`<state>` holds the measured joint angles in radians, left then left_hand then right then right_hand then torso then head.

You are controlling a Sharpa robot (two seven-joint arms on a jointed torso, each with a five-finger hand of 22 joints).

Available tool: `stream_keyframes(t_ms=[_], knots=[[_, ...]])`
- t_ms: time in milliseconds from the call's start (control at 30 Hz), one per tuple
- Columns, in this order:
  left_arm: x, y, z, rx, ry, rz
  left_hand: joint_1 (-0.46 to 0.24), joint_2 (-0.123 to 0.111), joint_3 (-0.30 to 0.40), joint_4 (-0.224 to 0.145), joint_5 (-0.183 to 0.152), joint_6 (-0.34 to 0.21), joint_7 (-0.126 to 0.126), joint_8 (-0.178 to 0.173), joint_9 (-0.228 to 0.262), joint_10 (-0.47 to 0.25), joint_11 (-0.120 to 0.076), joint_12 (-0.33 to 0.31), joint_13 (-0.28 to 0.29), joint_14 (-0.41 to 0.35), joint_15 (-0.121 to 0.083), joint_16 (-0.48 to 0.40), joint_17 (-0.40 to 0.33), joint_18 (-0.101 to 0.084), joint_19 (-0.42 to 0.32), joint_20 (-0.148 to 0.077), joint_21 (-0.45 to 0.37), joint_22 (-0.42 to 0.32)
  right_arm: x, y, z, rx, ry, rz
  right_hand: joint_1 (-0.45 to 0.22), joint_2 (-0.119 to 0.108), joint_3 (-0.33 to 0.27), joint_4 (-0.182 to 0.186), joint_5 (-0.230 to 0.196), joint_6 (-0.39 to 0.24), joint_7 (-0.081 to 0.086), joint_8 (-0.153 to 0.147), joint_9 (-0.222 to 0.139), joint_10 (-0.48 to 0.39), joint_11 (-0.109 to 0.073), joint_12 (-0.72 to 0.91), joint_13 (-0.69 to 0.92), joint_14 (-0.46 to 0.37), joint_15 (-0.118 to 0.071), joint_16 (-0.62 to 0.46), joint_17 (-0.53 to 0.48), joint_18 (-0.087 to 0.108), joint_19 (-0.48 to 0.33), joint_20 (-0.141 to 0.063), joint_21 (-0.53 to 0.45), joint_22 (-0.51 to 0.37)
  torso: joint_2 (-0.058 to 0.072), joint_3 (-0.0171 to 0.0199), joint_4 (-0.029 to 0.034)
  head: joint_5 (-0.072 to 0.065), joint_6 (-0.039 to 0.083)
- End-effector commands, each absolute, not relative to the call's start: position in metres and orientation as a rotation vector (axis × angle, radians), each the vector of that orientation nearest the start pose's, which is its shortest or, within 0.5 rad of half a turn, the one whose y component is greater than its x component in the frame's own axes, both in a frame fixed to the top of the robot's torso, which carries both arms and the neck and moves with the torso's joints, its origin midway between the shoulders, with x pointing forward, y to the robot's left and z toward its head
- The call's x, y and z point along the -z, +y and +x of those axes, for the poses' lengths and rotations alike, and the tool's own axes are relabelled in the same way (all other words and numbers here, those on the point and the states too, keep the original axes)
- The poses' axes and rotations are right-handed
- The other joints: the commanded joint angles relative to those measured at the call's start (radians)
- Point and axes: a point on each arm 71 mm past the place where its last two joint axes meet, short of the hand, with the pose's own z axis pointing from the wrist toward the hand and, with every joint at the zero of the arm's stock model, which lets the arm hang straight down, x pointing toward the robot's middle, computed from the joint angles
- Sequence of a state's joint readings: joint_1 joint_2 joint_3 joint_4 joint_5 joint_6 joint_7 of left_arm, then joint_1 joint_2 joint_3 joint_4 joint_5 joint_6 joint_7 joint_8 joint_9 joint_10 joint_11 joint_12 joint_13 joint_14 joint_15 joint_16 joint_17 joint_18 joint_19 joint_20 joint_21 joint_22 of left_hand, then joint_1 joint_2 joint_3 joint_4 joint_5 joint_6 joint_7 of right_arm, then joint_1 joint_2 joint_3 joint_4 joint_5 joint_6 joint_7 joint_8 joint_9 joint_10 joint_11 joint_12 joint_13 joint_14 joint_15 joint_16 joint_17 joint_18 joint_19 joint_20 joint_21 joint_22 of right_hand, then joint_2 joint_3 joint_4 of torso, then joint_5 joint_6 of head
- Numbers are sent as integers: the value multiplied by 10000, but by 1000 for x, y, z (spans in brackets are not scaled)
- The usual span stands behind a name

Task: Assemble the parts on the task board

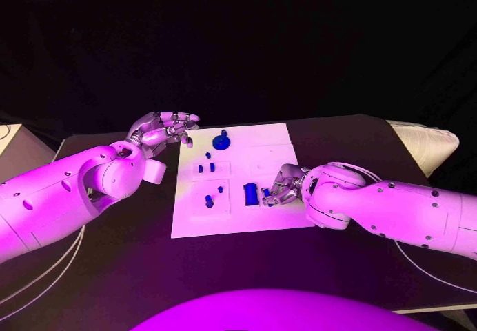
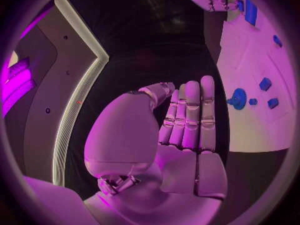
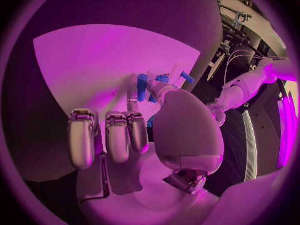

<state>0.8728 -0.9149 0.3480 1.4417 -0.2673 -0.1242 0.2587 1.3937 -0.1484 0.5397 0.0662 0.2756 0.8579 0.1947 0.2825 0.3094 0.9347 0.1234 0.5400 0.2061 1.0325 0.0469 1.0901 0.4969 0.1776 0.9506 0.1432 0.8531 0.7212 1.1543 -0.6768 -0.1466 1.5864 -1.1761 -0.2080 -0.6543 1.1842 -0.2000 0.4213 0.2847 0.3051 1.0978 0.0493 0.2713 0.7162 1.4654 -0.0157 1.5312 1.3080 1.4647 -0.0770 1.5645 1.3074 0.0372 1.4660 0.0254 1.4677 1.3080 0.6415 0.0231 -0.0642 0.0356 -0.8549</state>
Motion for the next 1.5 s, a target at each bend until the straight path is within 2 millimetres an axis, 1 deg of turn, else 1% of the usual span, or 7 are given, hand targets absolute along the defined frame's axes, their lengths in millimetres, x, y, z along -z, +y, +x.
stream_keyframes(t_ms=[33,233,433,733,933,1133,1500], knots=[[207,274,486,15277,14694,-10873,117,1,55,7,52,-49,1,40,-13,-74,-14,33,15,-49,7,-37,1,69,50,-27,27,9,266,-132,440,-3791,21942,1885,-109,-9,-41,12,-51,-50,17,-8,-16,871,-70,-46,2375,1061,-72,63,2634,-171,837,-39,-75,2360,8,2,-5,4,-1],[207,274,486,15268,14701,-10874,117,1,55,7,52,-49,1,40,-13,-74,-14,33,15,-49,7,-37,1,69,50,-27,27,9,264,-133,444,-3925,21513,2149,-172,-27,-62,32,-81,-56,27,-6,-20,872,-62,-43,2377,1061,-69,63,2634,-174,840,-37,-59,2363,5,3,15,16,-14],[207,274,486,15265,14710,-10875,117,1,55,7,52,-49,1,40,-13,-74,-14,33,15,-49,7,-37,1,69,50,-27,27,9,263,-131,444,-4100,21325,2202,-211,-31,-73,40,-97,-53,30,-2,-22,877,-61,-31,2384,1061,-67,63,2634,-175,840,-36,-56,2364,5,1,-1,35,-26],[208,274,486,15268,14721,-10875,109,2,75,0,49,-54,8,41,-18,-82,-6,38,14,-50,13,-43,-2,65,44,-27,46,28,265,-131,444,-4035,21567,2015,-906,-51,-396,68,-406,-84,68,2,-77,840,-24,-117,2337,1061,-34,63,2634,-163,826,-8,-128,2347,0,-4,-5,31,-38],[208,274,486,15268,14734,-10879,109,2,75,0,49,-54,8,41,-18,-82,-6,38,14,-50,13,-43,-2,65,44,-27,46,28,266,-131,442,-4083,21822,1890,-1067,-47,-579,72,-538,-88,71,8,-96,824,-18,-153,2318,1061,-27,63,2634,-151,813,0,-191,2332,-1,0,-3,28,-49],[208,273,486,15280,14751,-10888,98,5,80,5,47,-55,11,41,-20,-85,-3,40,13,-49,15,-44,-3,63,41,-26,51,33,265,-131,442,-4256,21719,1995,-1337,235,-1649,95,-1365,-86,46,64,-155,807,-35,-195,2295,1061,-38,63,2634,-149,812,1,-202,2330,-4,-1,1,27,-40],[208,274,486,15256,14757,-10876,98,5,80,5,47,-55,11,41,-20,-85,-3,40,13,-49,15,-44,-3,63,41,-26,51,33,265,-137,440,-4403,21630,2091,-1251,363,-1726,73,-1377,-80,34,82,-164,817,-45,-172,2308,1061,-45,63,2634,-155,820,-3,-167,2339,2,2,0,42,-53]])
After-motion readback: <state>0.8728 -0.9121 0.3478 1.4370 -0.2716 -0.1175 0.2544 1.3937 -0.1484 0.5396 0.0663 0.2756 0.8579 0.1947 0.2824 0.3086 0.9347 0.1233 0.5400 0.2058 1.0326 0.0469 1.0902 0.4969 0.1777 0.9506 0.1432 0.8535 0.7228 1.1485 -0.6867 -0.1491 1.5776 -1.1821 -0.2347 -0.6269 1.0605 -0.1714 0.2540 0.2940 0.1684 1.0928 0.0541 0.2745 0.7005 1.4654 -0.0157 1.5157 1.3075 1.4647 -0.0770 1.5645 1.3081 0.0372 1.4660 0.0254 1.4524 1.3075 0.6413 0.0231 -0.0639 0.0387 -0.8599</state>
